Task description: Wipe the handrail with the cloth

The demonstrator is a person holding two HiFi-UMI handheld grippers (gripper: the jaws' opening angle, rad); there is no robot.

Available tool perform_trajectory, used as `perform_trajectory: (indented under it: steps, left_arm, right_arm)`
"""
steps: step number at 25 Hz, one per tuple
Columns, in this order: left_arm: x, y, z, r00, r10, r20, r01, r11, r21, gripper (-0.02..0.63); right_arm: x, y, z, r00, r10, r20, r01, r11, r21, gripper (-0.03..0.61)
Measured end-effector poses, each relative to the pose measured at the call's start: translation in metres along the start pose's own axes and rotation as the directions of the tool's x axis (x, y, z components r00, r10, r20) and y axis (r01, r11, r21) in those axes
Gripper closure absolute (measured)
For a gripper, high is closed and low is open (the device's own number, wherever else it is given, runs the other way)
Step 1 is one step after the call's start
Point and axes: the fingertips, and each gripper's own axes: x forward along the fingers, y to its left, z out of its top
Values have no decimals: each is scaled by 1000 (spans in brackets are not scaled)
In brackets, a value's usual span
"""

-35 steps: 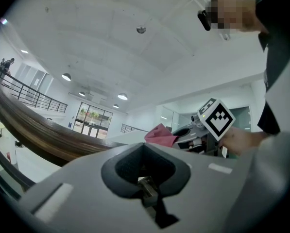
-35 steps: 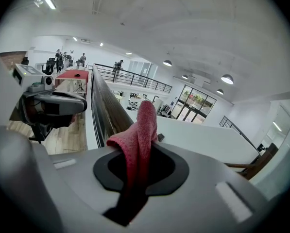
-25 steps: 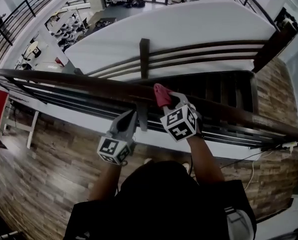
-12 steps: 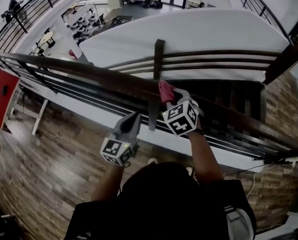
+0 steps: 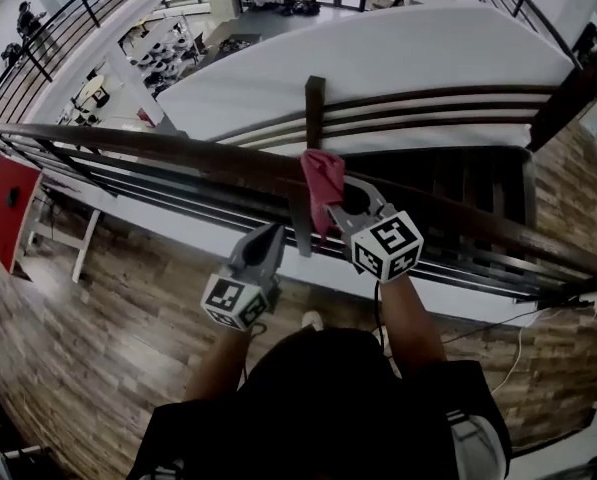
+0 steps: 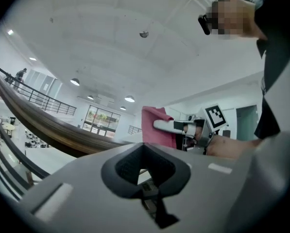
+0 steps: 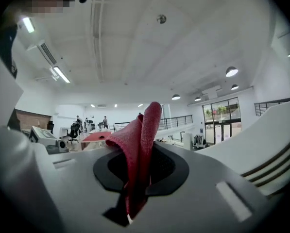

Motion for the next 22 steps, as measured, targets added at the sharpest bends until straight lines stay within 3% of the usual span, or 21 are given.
perform_trajectory:
  steps: [4, 8, 14, 17, 22]
  left_arm:
    - [36, -42, 3, 989, -149, 12, 149, 989, -15, 615]
    - [79, -104, -13, 943, -332, -16, 332, 943, -18, 615]
    - [121, -207, -41, 830, -554, -62, 552, 833, -42, 615]
    - [136, -261, -47, 768, -636, -75, 632, 772, -75, 615]
    - [159, -375, -75, 644, -759, -94, 754, 651, -85, 615]
  right_arm:
    - [-66, -27, 21, 988, -73, 136, 67, 997, 46, 532]
    - [-147, -57, 25, 952, -193, 237, 161, 976, 147, 532]
    - [-278, -75, 15, 884, -383, 268, 351, 923, 161, 532]
    - [-338, -80, 10, 832, -483, 273, 450, 875, 179, 532]
    - [-446, -93, -9, 746, -615, 257, 582, 789, 199, 532]
